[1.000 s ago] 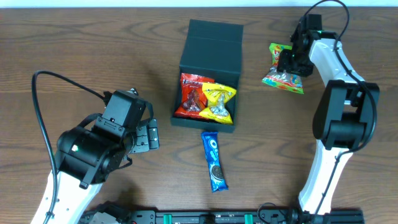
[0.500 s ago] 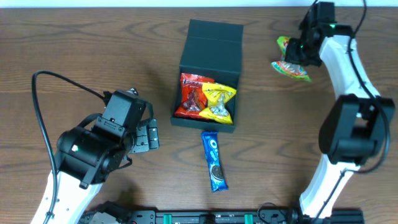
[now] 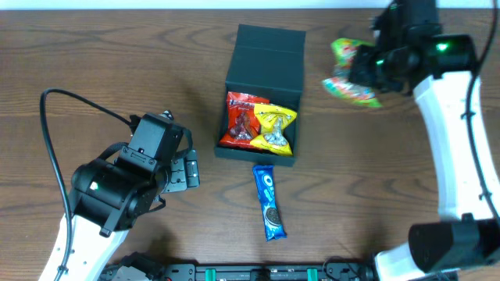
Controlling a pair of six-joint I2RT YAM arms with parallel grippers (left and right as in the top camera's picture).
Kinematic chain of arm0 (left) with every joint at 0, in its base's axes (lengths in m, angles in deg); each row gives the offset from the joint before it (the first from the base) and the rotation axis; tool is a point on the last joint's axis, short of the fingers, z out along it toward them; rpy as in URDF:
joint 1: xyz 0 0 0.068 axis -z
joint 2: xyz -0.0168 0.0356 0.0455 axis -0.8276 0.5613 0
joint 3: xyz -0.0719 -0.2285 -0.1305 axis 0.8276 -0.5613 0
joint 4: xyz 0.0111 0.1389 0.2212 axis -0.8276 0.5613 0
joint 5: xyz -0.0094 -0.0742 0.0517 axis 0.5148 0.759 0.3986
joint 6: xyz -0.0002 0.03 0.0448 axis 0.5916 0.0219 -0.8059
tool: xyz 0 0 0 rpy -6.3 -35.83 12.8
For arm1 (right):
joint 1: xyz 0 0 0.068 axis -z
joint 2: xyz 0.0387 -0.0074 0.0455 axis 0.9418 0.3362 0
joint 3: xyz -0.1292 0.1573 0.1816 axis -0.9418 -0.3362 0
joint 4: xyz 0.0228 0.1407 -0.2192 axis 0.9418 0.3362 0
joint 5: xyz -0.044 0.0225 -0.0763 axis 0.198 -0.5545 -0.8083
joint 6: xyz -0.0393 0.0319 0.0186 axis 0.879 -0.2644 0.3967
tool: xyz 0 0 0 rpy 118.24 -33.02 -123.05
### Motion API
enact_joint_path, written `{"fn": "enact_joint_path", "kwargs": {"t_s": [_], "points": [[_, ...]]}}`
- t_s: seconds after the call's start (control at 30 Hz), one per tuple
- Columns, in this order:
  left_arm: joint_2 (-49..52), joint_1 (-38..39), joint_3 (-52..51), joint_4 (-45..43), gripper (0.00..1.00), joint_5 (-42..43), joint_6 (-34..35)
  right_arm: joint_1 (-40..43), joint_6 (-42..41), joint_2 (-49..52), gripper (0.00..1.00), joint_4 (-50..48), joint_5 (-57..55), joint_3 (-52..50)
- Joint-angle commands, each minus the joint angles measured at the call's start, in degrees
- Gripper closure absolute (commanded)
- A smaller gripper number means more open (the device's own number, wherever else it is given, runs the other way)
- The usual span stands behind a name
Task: Pack container
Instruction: 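Carry the Haribo bag with the right gripper into the box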
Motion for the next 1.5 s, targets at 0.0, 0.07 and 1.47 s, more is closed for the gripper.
{"fn": "enact_joint_path", "kwargs": {"t_s": [0.0, 0.07, 1.47], "points": [[-0.37, 0.0, -0.37, 0.76, 0.05, -1.05, 0.02, -5.66, -6.1, -1.16, 0.99, 1.16, 0.96, 0.37], [-0.39, 0.0, -0.37, 1.25, 0.05, -1.03, 0.07, -10.01, -9.09, -0.7, 0.99, 1.44, -1.01, 0.22], [-2.43, 0.0, -0.37, 2.43, 0.05, -0.37, 0.02, -25.29, -17.22, 21.07, 0.26, -4.96, -14.8, -0.83]]}}
